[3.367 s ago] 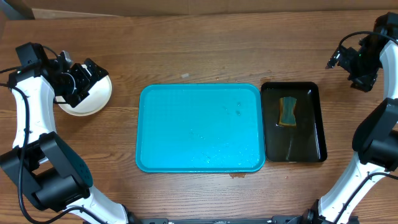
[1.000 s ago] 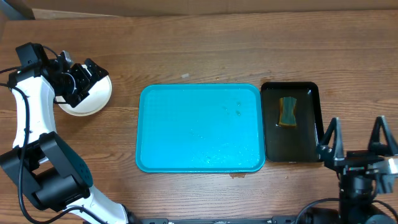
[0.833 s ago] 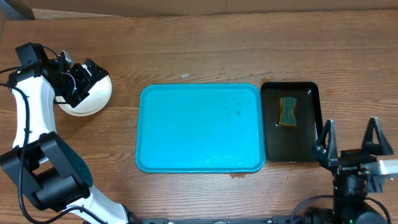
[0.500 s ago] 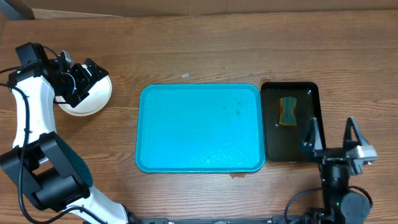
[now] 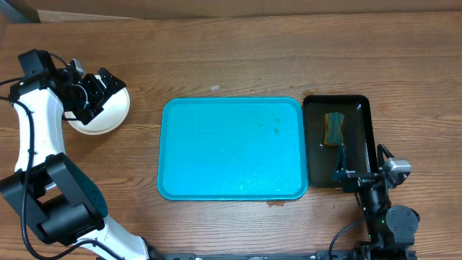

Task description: Clean dirty plates on tray and stack at the side

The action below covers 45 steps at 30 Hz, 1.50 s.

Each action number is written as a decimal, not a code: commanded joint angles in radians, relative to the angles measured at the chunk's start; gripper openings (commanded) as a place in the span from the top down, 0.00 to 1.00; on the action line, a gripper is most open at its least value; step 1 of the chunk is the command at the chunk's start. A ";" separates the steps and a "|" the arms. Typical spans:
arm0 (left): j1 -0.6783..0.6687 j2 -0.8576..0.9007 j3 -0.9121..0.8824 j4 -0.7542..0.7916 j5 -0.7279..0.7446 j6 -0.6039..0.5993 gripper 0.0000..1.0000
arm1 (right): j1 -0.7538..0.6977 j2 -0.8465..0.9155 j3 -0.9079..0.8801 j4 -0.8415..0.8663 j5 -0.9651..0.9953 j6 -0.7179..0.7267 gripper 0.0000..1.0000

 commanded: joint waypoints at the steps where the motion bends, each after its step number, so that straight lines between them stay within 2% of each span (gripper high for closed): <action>1: 0.001 0.009 -0.003 -0.001 0.015 0.014 0.00 | 0.005 -0.009 -0.011 0.005 0.004 -0.126 0.00; 6: 0.001 0.009 -0.003 -0.001 0.015 0.014 0.00 | 0.005 -0.009 -0.011 0.005 0.005 -0.185 0.00; 38: -0.002 0.010 -0.003 -0.001 0.014 0.014 0.00 | 0.005 -0.009 -0.011 0.006 0.005 -0.184 0.00; 42: -0.048 -0.003 -0.003 -0.002 -0.071 0.014 0.00 | 0.005 -0.009 -0.011 0.006 0.005 -0.184 0.00; 45: -0.124 -0.060 -0.003 -0.002 -0.216 0.015 0.00 | 0.005 -0.009 -0.011 0.006 0.005 -0.184 0.00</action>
